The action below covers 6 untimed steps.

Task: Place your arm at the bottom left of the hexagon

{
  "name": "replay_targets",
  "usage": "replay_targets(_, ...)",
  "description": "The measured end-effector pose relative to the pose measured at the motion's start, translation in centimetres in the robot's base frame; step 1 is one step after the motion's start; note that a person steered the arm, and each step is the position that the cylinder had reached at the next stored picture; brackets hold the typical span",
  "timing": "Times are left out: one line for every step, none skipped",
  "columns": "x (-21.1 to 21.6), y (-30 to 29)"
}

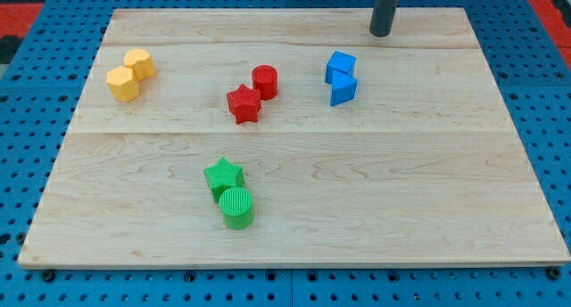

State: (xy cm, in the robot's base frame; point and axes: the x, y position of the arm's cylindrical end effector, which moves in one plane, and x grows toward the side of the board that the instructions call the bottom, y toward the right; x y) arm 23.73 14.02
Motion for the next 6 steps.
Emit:
replay_targets(-2.4,-5.5)
replay_targets(-0.6,-14.5)
replay_targets(6.4,-23.0)
replay_targets(14.6,-29.8)
replay_targets(20.3,-32.0)
replay_targets(23.2,-37.7)
